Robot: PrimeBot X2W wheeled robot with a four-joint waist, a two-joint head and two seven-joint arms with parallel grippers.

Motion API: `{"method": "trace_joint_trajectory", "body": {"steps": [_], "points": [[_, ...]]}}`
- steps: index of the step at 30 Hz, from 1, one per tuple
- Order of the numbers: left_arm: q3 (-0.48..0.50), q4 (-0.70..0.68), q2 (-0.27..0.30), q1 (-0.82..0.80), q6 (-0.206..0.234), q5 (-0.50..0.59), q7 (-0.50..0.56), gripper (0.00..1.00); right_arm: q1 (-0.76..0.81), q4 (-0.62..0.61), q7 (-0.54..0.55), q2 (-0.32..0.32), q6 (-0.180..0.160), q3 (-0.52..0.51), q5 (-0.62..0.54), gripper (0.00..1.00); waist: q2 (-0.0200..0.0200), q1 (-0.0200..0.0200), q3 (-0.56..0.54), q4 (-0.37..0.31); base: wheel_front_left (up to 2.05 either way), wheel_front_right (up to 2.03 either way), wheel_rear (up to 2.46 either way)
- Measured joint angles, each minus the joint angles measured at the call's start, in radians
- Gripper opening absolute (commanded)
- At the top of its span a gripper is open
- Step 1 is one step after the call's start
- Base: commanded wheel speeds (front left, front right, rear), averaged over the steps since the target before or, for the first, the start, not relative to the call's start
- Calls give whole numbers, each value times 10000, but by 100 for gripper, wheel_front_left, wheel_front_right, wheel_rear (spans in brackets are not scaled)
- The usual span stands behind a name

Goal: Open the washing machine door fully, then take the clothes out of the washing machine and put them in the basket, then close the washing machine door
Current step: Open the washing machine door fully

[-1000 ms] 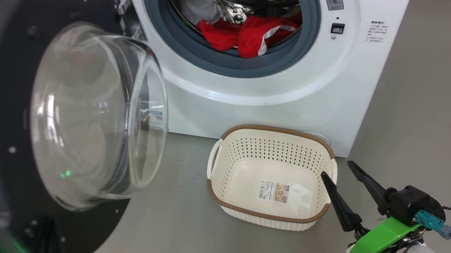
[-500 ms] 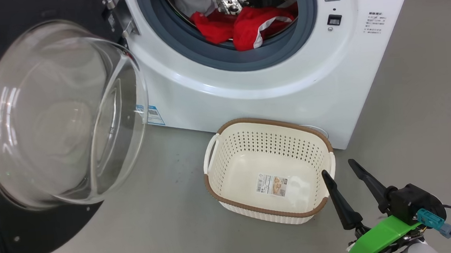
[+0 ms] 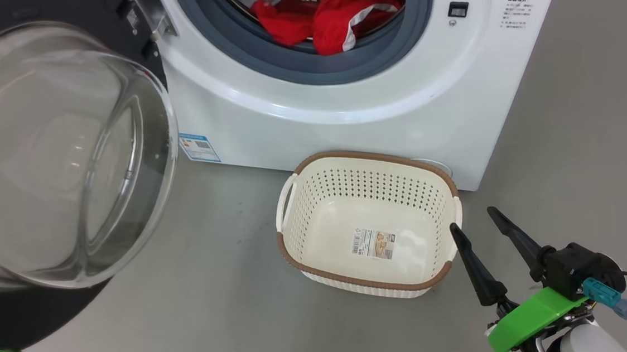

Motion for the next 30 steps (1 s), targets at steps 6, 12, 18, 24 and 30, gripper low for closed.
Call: {"method": "trace_joint_trajectory", "body": {"steps": [6, 12, 18, 24, 30], "points": [[600, 690, 293, -696, 0, 301, 2, 0, -117, -19, -2, -33, 0, -23, -84, 100, 0, 0, 247, -109, 0, 0, 0], [1212, 1154, 598, -1222, 0, 481, 0, 0, -198, -36, -2, -40, 0, -52, -92, 100, 0, 0, 482, -240, 0, 0, 0], [1450, 1411, 786, -1404, 0, 499, -12, 0, -341, -69, -2, -50, 0, -100, -153, 100, 0, 0, 635, -373, 0, 0, 0], [1342, 1592, 882, -1481, 0, 474, -12, 0, -341, -69, -2, -50, 0, -161, -159, 100, 0, 0, 555, -404, 0, 0, 0], [892, 1323, 867, -1353, 2, 272, -12, 0, -333, -46, -2, -19, 0, -173, -140, 100, 0, 0, 261, -415, 0, 0, 0]]}}
